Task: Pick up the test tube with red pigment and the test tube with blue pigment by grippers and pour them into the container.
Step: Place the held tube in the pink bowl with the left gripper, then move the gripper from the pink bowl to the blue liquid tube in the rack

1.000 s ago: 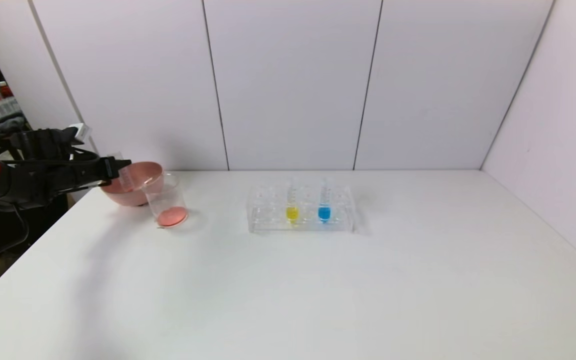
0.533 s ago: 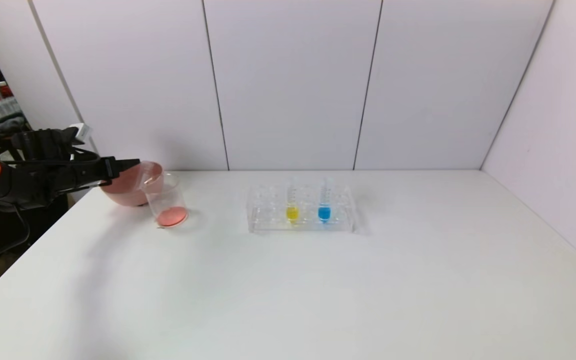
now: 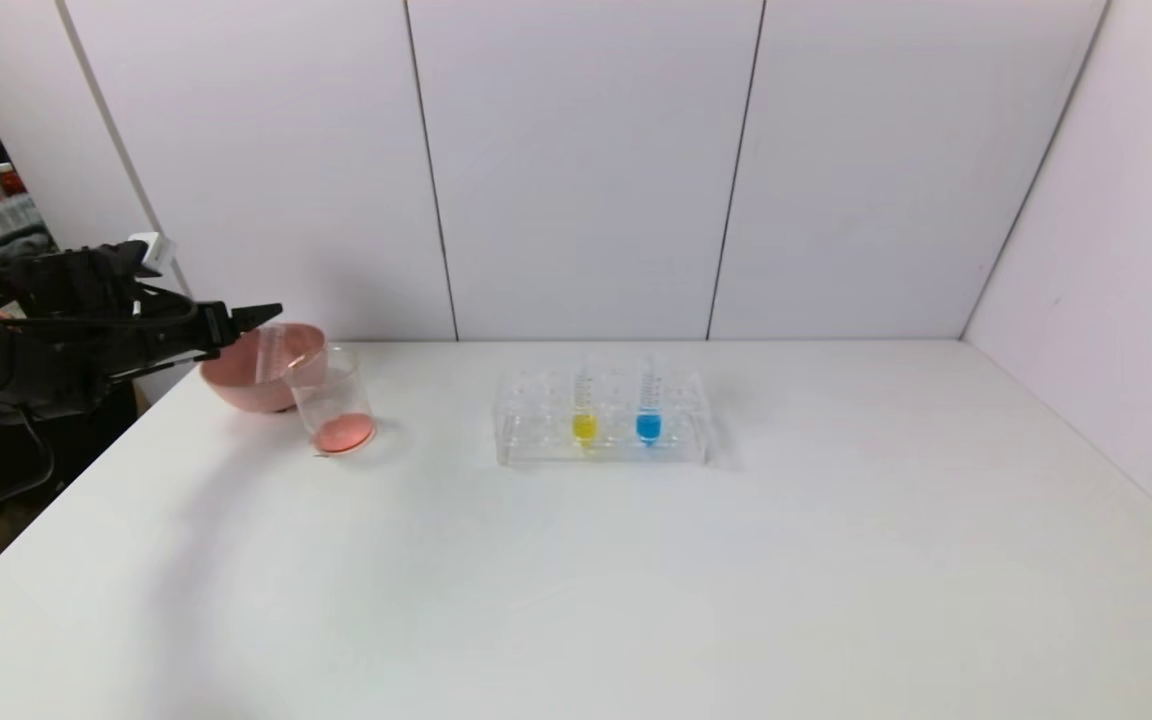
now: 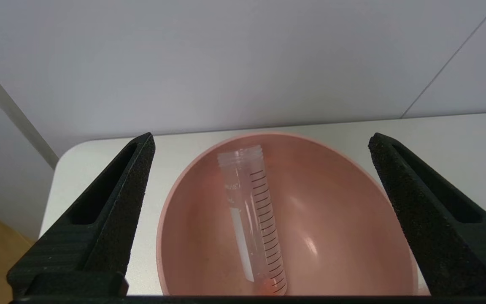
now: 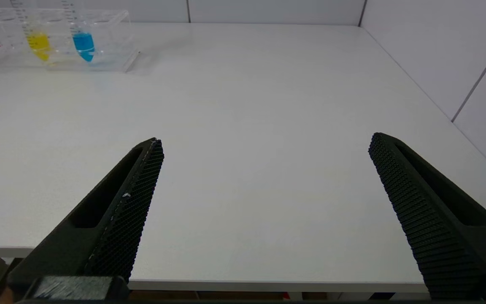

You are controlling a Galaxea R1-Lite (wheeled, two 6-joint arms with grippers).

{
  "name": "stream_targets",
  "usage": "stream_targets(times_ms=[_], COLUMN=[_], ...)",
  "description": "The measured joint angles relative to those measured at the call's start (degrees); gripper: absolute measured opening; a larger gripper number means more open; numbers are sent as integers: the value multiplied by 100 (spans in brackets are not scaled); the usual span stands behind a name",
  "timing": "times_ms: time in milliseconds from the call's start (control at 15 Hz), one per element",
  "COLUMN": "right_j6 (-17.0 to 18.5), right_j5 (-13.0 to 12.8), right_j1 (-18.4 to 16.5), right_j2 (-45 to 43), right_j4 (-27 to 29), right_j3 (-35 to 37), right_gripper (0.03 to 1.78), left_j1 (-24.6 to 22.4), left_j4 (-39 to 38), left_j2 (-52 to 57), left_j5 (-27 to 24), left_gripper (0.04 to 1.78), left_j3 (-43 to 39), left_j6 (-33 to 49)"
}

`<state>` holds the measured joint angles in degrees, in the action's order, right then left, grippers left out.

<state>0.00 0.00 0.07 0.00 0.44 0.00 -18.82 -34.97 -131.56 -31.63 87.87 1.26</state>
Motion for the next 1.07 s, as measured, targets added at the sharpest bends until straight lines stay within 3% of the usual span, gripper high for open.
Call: stream_targets(times_ms=[400,1067], right_j6=[0,0], right_j5=[0,0], right_j1=[0,-2], right_j2=[0,0], right_j4=[0,-2], right_j3=[0,0], right_gripper=[177,177], left_j1=[105,466], left_j4=[-223,-160], left_j2=[1078,3636], left_j5=[-6,-41], left_gripper=[176,176], left_j3=[-855,-3068], left_j6=[-22,20])
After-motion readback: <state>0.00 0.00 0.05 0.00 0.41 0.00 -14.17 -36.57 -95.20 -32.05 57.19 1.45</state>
